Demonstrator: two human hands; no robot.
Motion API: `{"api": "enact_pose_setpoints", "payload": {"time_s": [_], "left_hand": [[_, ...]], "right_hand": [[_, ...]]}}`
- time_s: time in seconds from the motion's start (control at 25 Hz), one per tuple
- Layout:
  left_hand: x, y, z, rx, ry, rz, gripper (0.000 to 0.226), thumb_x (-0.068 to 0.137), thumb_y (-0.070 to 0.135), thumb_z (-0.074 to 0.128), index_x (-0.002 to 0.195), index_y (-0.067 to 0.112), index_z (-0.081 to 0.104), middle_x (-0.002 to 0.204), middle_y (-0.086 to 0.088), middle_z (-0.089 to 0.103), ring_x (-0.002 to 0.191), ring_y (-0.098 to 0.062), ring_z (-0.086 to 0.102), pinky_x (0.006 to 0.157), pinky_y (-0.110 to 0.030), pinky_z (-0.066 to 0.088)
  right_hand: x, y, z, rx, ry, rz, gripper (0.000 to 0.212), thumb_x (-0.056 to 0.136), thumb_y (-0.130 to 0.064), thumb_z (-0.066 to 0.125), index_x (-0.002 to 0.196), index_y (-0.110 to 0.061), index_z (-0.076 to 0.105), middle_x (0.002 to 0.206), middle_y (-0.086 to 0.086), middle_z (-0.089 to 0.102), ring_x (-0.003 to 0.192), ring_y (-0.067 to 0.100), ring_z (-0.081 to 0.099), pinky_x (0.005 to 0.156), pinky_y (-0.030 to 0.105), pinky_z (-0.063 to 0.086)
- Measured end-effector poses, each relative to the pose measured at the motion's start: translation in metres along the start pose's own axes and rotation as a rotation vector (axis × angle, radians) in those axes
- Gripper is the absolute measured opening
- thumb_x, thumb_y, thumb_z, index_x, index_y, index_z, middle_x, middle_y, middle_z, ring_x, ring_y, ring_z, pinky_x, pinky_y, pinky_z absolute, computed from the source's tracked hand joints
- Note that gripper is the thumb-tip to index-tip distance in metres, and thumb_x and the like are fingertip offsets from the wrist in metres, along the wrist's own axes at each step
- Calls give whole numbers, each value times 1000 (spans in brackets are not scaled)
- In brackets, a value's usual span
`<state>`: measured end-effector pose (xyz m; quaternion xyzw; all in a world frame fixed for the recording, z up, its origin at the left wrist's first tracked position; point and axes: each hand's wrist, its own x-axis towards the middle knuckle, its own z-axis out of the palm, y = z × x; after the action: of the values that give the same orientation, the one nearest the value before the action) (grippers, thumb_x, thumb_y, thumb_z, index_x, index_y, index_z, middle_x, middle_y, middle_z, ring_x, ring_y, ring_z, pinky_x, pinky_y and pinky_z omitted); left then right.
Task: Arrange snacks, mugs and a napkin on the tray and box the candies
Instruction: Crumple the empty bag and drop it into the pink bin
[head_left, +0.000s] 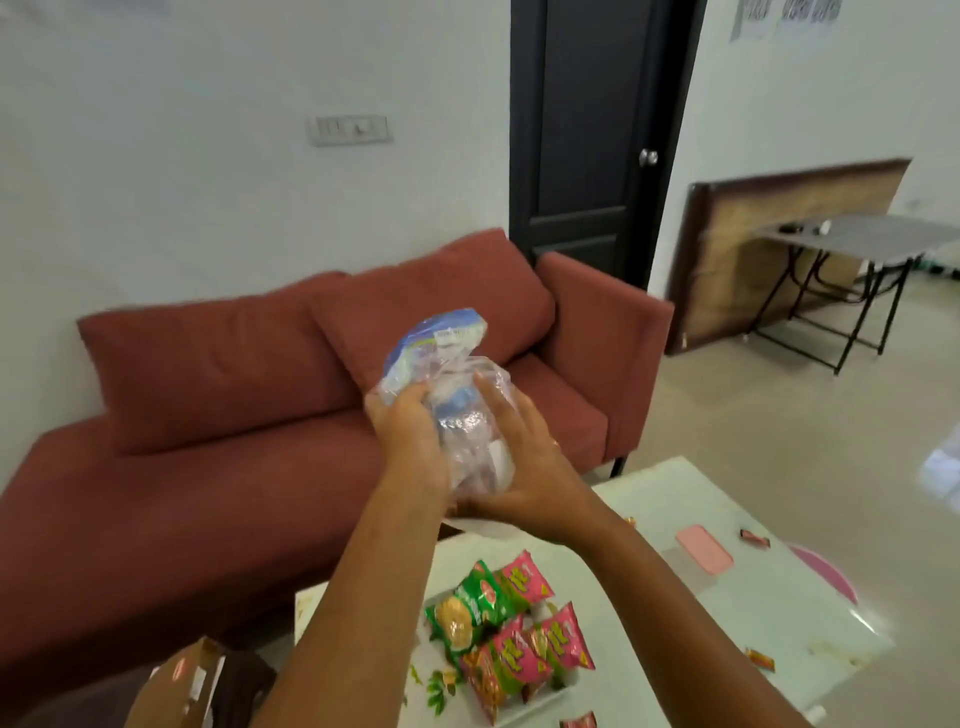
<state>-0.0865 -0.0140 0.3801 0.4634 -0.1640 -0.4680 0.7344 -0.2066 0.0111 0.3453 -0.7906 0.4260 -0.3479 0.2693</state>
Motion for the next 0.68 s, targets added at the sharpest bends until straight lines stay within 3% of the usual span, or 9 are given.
{"api": "enact_pose_setpoints", "payload": {"time_s": [0.12, 0.16, 0.24, 0.28, 0.36, 0.44, 0.52, 0.6, 0.68], "left_hand": [[-13, 46, 40, -51, -288, -239, 28, 85, 17, 58, 108, 7, 68, 99, -18, 72, 89, -34, 70, 72, -45, 59], [-17, 61, 49, -22, -382, -265, 24, 85, 23, 61, 102, 9, 71, 94, -15, 74, 84, -31, 72, 65, -42, 59], [-22, 79, 60, 124, -472, -203, 30, 85, 28, 64, 111, 13, 64, 104, -14, 70, 88, -30, 71, 63, -39, 59], [-20, 80, 61, 267, -448, -81, 35, 86, 28, 64, 118, 20, 54, 117, -14, 63, 95, -29, 67, 68, -38, 58], [-22, 71, 55, 751, -308, 382, 50, 85, 25, 61, 129, 32, 38, 140, -10, 41, 117, -26, 50, 88, -31, 46], [-31, 57, 50, 924, -308, 779, 46, 86, 32, 59, 129, 38, 44, 148, -4, 31, 134, -22, 33, 101, -24, 26], [-44, 43, 53, 699, -573, 639, 21, 83, 50, 56, 104, 48, 60, 140, -3, 45, 131, -21, 43, 106, -32, 37], [-59, 24, 66, 562, -781, 438, 50, 64, 71, 63, 104, 41, 60, 122, -2, 58, 110, -20, 61, 86, -30, 55], [-72, -2, 86, 518, -784, 424, 87, 48, 78, 68, 120, 34, 49, 117, 2, 60, 104, -15, 65, 76, -23, 56]], "right_hand": [[31, -24, -36, 249, 48, -104, 118, 55, -43, 86, 138, -60, 5, 140, -35, 31, 132, -4, 36, 104, 23, 40], [42, -31, -49, 263, 88, -126, 115, 55, -42, 86, 139, -58, 10, 130, -43, 38, 124, -10, 44, 96, 13, 44], [55, -42, -68, 223, 186, -152, 93, 59, -38, 85, 134, -51, 31, 111, -43, 54, 105, -16, 55, 78, 4, 47], [58, -42, -75, 188, 246, -146, 74, 63, -33, 83, 125, -46, 45, 103, -36, 62, 97, -15, 59, 74, 6, 50], [57, -36, -85, 152, 324, -115, 34, 70, -21, 78, 102, -27, 66, 88, -13, 72, 84, 0, 68, 67, 19, 57], [49, -32, -91, 224, 350, -85, 11, 75, -13, 72, 86, -15, 70, 76, 3, 73, 74, 16, 70, 62, 28, 58], [44, -29, -103, 341, 393, -77, 12, 79, -7, 66, 79, -18, 70, 71, 2, 71, 68, 18, 69, 57, 26, 56], [42, -23, -120, 533, 430, -19, 27, 85, -3, 60, 83, -28, 69, 72, -10, 69, 72, 12, 67, 57, 19, 54], [43, -15, -135, 734, 369, 38, 27, 90, -2, 51, 103, -24, 59, 89, -12, 62, 80, 13, 63, 65, 22, 52]]}}
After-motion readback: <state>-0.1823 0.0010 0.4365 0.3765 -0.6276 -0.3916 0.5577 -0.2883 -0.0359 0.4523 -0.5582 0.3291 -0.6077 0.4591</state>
